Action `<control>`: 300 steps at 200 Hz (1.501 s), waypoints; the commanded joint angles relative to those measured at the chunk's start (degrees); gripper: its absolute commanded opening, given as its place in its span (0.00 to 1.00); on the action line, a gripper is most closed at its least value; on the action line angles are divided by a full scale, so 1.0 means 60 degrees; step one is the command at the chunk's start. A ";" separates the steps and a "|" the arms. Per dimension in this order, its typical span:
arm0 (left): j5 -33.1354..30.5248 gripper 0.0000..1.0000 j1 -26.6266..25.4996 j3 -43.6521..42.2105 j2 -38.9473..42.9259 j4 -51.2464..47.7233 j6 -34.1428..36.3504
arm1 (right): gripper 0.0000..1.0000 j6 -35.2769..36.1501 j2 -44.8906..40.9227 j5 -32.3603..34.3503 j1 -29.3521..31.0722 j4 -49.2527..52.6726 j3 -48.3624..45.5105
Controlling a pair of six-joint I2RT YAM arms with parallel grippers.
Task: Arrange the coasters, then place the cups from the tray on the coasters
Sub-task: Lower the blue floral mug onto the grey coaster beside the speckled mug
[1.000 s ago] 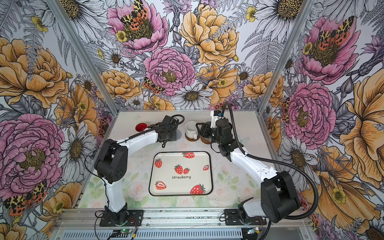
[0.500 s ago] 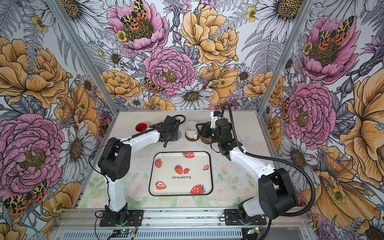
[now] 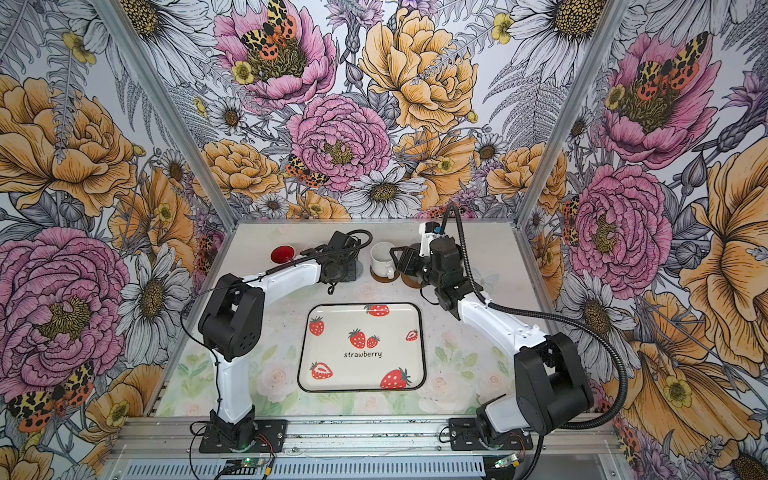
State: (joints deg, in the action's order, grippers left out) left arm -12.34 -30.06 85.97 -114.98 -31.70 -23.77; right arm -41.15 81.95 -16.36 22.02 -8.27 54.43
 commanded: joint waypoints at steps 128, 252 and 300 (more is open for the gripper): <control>-0.0783 0.00 -0.0145 0.0131 0.0391 0.0555 0.0498 | 0.59 -0.0156 0.0081 -0.0185 -0.0125 -0.0364 0.0039; -0.0710 0.00 -0.0205 -0.0199 0.0462 0.0563 0.0285 | 0.59 -0.0190 0.0052 -0.0266 -0.0136 -0.0401 0.0009; -0.0698 0.00 -0.0204 -0.0323 0.0451 0.0559 0.0231 | 0.59 -0.0211 0.0008 -0.0276 -0.0140 -0.0423 -0.0021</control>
State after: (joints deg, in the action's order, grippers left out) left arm -14.76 -31.00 84.58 -114.98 -31.42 -22.09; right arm -42.02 82.00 -17.45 21.65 -8.99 54.43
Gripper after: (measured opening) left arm 0.165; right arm 0.591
